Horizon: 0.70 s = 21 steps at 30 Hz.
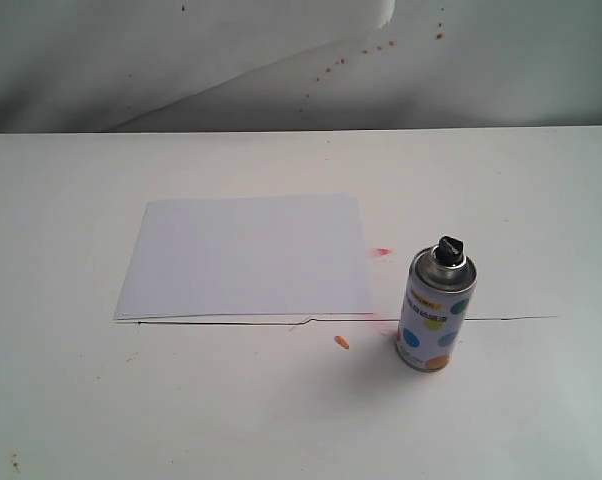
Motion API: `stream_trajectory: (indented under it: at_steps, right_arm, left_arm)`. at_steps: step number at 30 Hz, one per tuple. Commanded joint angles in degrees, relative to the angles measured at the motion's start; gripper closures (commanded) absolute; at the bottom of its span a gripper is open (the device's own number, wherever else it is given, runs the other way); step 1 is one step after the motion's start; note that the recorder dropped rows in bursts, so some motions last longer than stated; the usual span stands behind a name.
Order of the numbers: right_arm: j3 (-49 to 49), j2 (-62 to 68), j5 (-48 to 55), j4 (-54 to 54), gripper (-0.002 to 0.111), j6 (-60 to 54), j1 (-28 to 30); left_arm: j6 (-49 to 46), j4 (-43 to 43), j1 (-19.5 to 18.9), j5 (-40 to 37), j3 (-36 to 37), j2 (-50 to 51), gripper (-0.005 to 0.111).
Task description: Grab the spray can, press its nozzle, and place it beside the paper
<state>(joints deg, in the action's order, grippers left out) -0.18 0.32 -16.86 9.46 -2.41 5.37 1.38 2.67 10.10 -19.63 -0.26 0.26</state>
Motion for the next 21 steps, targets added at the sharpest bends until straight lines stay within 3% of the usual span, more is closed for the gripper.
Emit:
stream_trajectory:
  at_steps: [1,10,21]
  right_arm:
    - [0.18,-0.32,-13.54,1.67,0.108,1.36,-0.2]
    - [-13.25,2.55,-7.97,2.81,0.108,-8.06,-0.2]
    - [-31.89,30.57,-7.97,1.89,0.108,-9.21,-0.2]
  left_arm:
    - [0.05,-0.04,0.1,0.3,0.26,-0.26,0.107]
    - [0.05,-0.04,0.1,0.3,0.26,-0.26,0.107]
    - [0.05,-0.04,0.1,0.3,0.26,-0.26,0.107]
